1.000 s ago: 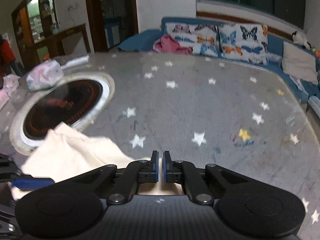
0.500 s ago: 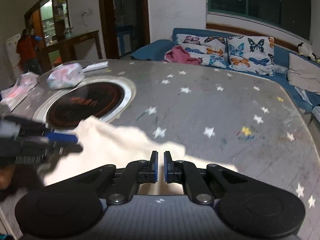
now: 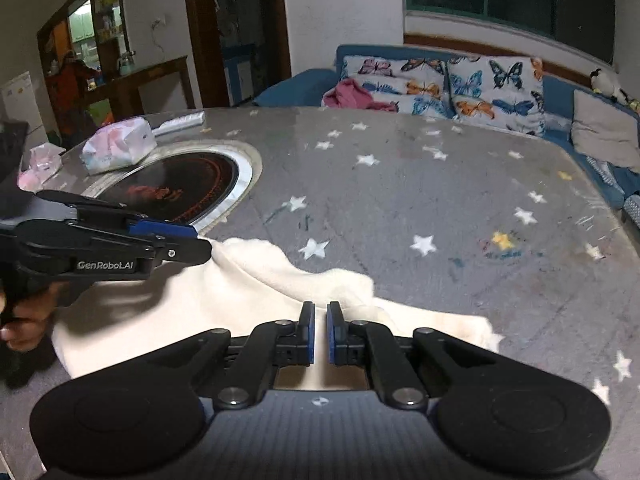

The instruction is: Fold clothes

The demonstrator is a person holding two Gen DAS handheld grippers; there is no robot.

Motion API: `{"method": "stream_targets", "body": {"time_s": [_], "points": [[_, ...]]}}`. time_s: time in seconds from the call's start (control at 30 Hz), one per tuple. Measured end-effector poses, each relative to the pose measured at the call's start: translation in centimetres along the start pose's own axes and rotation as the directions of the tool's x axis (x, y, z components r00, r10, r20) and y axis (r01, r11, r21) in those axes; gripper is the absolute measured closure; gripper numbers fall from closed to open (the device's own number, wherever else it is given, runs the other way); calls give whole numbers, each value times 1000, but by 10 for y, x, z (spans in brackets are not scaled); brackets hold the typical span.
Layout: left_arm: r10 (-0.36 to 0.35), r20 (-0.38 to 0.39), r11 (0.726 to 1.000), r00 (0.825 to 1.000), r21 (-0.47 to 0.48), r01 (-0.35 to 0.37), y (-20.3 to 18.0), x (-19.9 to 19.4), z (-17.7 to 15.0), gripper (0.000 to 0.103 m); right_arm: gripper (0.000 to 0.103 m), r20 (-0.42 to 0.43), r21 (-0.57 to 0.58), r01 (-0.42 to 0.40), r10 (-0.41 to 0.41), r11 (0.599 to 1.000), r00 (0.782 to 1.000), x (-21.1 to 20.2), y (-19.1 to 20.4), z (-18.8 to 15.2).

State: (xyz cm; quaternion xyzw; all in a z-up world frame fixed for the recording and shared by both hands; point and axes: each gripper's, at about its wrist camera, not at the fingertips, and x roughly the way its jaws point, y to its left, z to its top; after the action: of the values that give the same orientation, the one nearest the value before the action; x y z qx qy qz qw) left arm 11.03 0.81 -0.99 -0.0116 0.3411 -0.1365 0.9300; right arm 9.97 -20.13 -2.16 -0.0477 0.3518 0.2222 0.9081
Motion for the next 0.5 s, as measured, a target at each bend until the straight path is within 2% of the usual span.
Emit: {"method": "stream_targets", "body": {"time_s": [0.1,0.2,0.37,0.5], "points": [[0,30,1000,1000,-5,0,3,-17,-2,78,95,17,-1,-4,4,1000,1000,-20,-1,-3],[-29,54,1000,998,13,29,1,-41,-11,78,93,16,-46,-13,14,999,1000,-40,8,-12],[-63,66,995,996,85,57,-11,-76,-44,78,87,28,-126,-42,46,991,999,-67,37,-30],[-60,75,991,995,127,50,-19,-88,-62,78,87,41,-176,-76,85,981,996,-76,61,-40]]}}
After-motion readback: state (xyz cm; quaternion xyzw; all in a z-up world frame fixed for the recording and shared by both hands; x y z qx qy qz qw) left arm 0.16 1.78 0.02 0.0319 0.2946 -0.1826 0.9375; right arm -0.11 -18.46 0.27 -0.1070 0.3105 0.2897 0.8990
